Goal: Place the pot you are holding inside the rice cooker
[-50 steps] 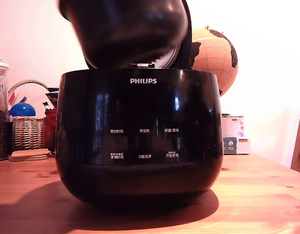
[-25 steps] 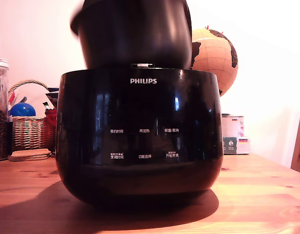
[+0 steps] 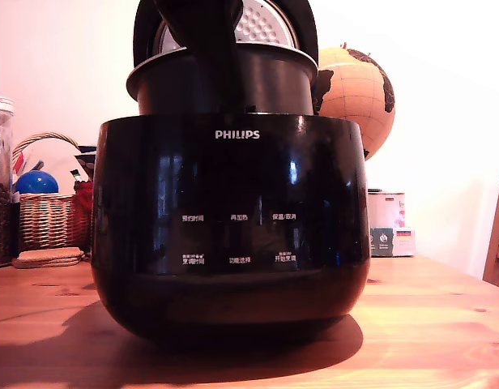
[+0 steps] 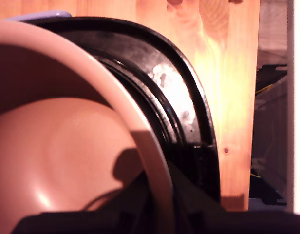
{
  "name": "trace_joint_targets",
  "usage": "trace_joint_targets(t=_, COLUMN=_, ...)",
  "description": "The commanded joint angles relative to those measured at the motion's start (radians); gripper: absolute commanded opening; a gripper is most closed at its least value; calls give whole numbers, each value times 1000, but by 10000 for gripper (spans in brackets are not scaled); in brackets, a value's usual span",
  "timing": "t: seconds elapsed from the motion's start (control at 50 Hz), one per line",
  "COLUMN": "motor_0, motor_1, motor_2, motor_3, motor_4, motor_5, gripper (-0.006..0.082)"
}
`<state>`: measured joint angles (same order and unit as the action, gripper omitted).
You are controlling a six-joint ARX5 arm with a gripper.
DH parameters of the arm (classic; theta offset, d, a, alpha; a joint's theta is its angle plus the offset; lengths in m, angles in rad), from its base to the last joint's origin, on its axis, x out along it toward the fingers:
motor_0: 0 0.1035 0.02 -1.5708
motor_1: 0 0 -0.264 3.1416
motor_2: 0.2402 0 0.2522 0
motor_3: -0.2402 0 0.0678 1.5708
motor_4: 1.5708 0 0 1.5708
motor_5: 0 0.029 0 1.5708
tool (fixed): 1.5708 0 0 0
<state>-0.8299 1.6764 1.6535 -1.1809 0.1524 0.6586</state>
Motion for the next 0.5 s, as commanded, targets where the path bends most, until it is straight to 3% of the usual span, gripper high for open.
trace_joint_targets(t=0.0, motor_0=-1, motor_1=16, motor_2=28, motor_3=-10, motor_4=-11, motor_5=3, gripper=-21)
trace_joint_targets(t=0.26, motor_0=-2, motor_1=19, motor_2=28, motor_3=6, motor_4=-11, motor_5=-4, gripper=-1)
trace_joint_targets(t=0.48, motor_0=-1, motor_1=19, motor_2=29, motor_3=8, motor_4=-11, motor_5=-4, gripper=109)
